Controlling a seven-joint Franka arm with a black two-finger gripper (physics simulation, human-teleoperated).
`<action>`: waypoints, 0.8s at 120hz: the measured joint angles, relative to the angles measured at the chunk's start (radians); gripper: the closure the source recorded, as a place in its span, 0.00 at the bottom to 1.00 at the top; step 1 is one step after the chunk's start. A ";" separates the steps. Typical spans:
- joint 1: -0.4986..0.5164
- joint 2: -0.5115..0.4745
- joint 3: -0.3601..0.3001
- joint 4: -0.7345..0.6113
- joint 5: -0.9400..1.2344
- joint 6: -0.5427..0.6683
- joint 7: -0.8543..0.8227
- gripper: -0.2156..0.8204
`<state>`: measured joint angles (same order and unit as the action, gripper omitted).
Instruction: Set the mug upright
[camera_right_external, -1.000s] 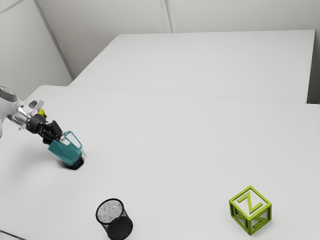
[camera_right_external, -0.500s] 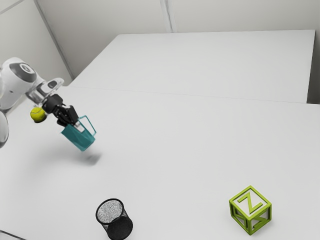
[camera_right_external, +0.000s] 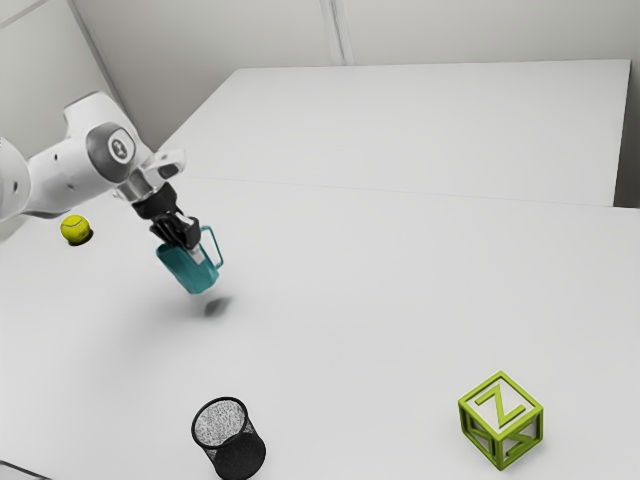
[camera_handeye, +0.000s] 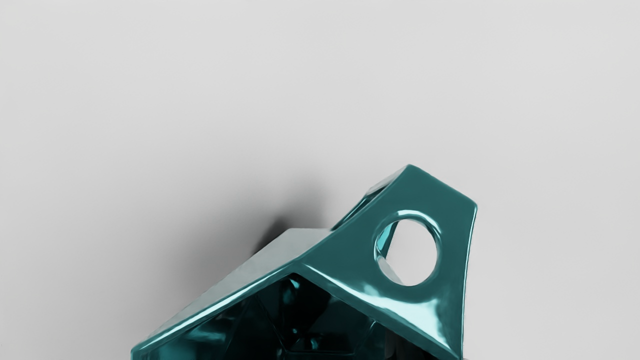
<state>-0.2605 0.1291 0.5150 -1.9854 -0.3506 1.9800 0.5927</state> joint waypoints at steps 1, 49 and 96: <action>-0.004 -0.001 0.000 -0.001 0.007 0.004 -0.004 0.96; -0.081 -0.062 0.001 -0.121 0.171 0.096 -0.200 0.96; -0.152 -0.062 0.012 -0.161 0.251 0.123 -0.335 0.95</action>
<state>-0.4122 0.0676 0.5273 -2.1463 -0.1001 2.1029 0.2574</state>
